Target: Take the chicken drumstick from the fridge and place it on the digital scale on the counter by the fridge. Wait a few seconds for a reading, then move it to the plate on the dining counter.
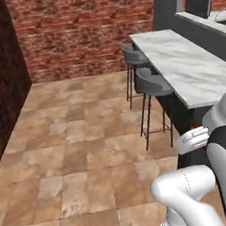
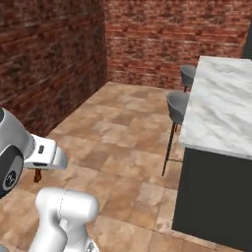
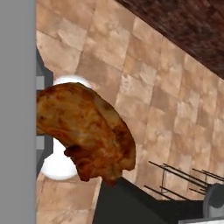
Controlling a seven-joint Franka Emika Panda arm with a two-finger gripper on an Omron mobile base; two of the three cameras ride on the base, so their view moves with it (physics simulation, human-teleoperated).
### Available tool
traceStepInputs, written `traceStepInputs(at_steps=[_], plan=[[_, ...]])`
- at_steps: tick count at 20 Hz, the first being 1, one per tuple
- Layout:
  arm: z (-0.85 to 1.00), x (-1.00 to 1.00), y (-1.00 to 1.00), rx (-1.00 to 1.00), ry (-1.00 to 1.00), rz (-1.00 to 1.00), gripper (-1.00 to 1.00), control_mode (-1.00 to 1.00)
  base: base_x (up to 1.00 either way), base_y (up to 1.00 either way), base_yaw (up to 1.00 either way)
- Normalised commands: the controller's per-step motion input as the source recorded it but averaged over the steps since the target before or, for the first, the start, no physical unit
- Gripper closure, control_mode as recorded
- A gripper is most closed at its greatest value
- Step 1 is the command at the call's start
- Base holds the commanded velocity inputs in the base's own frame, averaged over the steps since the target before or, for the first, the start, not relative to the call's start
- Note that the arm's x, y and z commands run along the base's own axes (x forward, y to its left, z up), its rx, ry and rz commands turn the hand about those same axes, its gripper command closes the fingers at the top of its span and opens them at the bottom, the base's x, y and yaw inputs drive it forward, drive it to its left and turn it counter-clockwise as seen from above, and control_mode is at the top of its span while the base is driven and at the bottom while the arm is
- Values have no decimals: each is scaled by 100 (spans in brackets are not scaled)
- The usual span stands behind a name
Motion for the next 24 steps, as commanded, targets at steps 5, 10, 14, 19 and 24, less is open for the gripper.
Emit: traceStepInputs(at_steps=[5, 10, 14, 19, 24], plan=[[0, 0, 0, 0, 0, 0, 100, 100, 100, 99, -50], [0, 0, 0, 0, 0, 0, 100, 100, 100, 100, -51], [0, 0, 0, 0, 0, 0, 100, 100, 100, 100, -52], [0, 0, 0, 0, 0, 0, 100, 100, 100, 100, -54], [0, 0, 0, 0, 0, 0, 100, 100, 100, 97, -57]])
